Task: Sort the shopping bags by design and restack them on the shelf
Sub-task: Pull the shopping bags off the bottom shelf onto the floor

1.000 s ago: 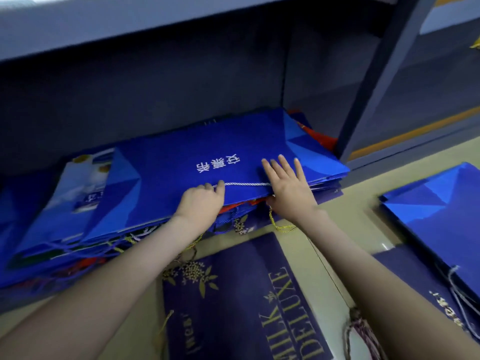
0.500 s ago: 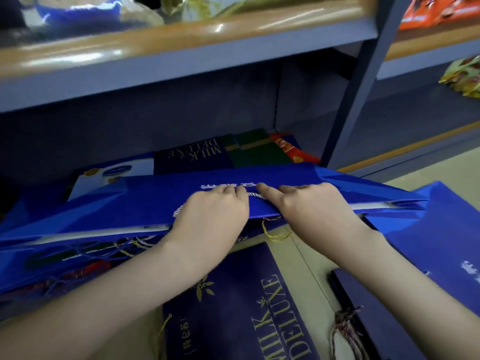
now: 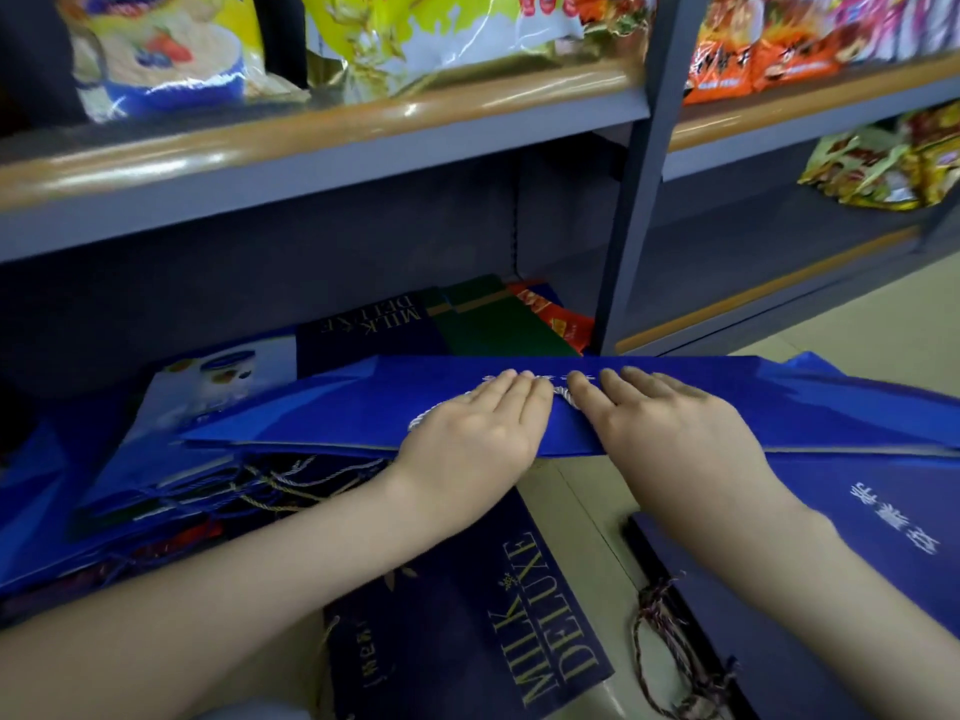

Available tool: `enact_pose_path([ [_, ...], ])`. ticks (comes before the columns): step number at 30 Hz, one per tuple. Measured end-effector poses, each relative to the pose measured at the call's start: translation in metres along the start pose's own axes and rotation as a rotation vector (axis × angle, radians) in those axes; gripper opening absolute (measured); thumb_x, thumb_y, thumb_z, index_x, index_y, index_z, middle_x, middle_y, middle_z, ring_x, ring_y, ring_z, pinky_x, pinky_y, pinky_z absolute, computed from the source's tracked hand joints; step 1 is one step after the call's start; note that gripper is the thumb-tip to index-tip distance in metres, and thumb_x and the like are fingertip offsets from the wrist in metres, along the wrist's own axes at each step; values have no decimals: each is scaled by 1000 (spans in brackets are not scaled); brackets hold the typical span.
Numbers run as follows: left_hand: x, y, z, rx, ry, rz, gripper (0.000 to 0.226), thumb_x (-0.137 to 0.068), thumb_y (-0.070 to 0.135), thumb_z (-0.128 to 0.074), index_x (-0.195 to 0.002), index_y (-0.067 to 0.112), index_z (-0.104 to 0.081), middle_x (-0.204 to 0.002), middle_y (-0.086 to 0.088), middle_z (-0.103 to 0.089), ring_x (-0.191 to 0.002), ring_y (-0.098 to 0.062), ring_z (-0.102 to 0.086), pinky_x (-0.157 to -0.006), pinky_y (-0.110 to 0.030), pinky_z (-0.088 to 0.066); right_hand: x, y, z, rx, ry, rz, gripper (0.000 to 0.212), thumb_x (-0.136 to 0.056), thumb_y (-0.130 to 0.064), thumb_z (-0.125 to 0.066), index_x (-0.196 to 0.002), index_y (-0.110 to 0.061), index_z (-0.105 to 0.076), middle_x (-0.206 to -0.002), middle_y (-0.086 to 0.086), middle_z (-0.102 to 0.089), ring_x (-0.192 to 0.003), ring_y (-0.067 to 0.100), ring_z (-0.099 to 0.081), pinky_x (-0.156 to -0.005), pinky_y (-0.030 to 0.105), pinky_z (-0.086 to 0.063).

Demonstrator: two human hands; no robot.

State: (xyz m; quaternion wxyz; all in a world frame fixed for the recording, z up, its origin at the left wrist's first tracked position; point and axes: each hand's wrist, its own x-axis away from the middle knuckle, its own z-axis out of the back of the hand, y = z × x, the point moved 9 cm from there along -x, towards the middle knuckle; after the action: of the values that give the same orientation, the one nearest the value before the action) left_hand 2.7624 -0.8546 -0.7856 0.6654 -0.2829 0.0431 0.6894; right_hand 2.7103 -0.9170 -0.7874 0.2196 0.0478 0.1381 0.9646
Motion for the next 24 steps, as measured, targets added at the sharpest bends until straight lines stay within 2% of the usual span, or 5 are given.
enact_pose_path([
  [2,-17,18,0,31,43,-48,44,-78,2,-36,-107,0,-70,-102,-13,-72,-95,-20,-69,-80,-25,-54,11,20,-1,-9,-36,-24,65,-101,-19,-34,-151,-19,7,-159,6,-10,-146,27,-11,-117,36,-11],
  [8,-82,97,10,196,303,-188,35,-87,0,-40,-102,1,-71,-96,-13,-73,-90,-20,-71,-77,-27,-57,77,105,1,-44,-91,-285,69,-96,-20,-41,-149,-36,2,-153,-18,-22,-137,9,-33,-96,21,-39],
  [18,-160,230,-13,305,526,-398,32,-94,3,-43,-90,9,-74,-90,-4,-73,-85,-15,-70,-79,-24,-51,173,219,-68,-23,-127,-764,70,-86,-14,-45,-149,-33,-20,-136,-10,-48,-119,17,-51,-89,27,-41],
  [22,-202,269,-67,315,396,-504,35,-94,4,-38,-105,8,-71,-104,-10,-71,-101,-25,-66,-89,-35,-52,168,248,-130,-27,-40,-855,60,-92,-17,-38,-149,-28,-21,-137,1,-48,-123,26,-47,-96,36,-38],
  [24,-215,281,-123,246,46,-456,45,-93,9,-36,-136,12,-50,-137,-15,-51,-130,-27,-46,-108,-42,-34,156,256,-198,-87,-146,-890,58,-95,-15,-35,-150,-27,-17,-141,4,-42,-130,29,-40,-103,39,-34],
])
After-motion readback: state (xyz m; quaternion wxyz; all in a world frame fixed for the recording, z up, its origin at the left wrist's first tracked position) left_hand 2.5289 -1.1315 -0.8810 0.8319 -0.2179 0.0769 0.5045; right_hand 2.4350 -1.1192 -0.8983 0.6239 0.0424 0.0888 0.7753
